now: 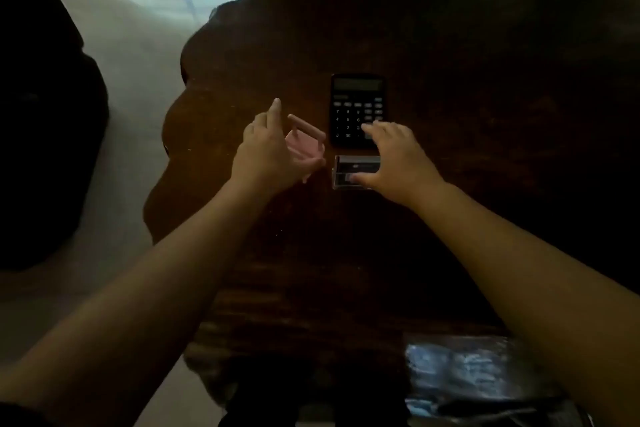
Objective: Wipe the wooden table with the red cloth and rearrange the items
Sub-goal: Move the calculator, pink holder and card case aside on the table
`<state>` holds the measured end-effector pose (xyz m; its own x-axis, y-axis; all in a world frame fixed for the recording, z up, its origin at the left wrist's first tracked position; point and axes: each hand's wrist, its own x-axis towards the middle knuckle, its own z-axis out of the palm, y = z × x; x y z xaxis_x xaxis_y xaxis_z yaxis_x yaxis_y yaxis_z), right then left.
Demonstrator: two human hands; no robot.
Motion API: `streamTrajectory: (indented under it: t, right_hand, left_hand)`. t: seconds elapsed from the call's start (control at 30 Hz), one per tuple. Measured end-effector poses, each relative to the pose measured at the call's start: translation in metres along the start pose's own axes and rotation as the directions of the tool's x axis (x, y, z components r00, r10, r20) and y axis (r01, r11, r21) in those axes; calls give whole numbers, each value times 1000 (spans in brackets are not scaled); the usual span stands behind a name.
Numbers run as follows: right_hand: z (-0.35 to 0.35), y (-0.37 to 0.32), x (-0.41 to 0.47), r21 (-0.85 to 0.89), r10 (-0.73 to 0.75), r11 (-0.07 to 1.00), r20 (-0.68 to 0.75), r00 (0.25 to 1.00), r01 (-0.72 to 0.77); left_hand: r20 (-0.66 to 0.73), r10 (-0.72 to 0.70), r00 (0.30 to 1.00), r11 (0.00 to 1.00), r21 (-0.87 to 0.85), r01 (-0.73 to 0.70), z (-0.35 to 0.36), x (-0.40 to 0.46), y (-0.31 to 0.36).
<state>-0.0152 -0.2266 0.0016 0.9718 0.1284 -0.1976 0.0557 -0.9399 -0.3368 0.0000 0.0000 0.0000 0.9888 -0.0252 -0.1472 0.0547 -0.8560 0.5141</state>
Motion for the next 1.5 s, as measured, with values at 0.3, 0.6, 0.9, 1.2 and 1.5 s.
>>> streamTrajectory:
  t: [0.3,0.6,0.9,1.2,1.5]
  right_hand:
    - [32,2,19,-33,-13,999,135,991,18]
    - [33,9,24,32,-20,999,202,979,14]
    - [15,32,8,199,-12,980,84,996,-5]
    - [-27,109,-33,226,172,962,-52,984,-156]
    - [-61,200,-101,220,353,924,-168,921,-314]
  left_hand:
    - [24,-52,998,999,6,52,36,19,-13]
    - [-6,-5,1000,1000,-26,5,39,18,-16]
    - [13,9,1000,999,-47,-8,27,15,8]
    - [64,161,985,984,-88,-155,56,27,95]
    - [118,303,946,953,-63,-298,109,18,205]
